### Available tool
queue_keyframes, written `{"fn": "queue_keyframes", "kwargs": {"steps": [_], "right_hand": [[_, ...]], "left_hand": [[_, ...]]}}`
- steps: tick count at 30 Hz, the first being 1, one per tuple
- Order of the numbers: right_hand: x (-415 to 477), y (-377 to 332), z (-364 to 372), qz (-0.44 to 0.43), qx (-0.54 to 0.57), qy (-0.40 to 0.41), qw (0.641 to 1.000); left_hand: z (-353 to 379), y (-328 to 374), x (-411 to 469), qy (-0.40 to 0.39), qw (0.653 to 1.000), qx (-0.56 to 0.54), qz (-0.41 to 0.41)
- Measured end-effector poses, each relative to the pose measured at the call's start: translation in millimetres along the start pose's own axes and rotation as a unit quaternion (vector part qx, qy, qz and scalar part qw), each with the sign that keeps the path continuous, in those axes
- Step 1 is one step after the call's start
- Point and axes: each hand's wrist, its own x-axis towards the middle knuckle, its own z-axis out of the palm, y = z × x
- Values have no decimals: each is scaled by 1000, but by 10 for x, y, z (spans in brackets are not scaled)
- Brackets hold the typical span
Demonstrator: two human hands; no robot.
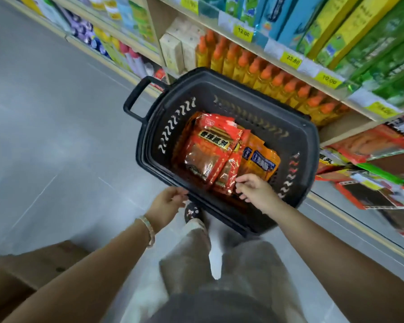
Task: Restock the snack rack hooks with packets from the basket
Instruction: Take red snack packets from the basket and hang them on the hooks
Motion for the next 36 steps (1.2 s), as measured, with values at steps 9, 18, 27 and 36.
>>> {"fn": "queue_keyframes", "kwargs": {"steps": [9, 18, 27, 36], "right_hand": [[1494, -7, 528, 160, 32, 103, 981], [2056, 120, 984, 269, 126, 224, 928], [1433, 202, 414, 151, 290, 258, 909], [1358, -25, 305, 146, 284, -33, 947]], "left_hand": [[-214, 284, 1216, 39, 997, 43, 47], [-143, 155, 1718, -11, 999, 40, 24], [-149, 152, 1742, -34, 999, 14, -26], [-243, 291, 1812, -68, 983, -117, -124]]}}
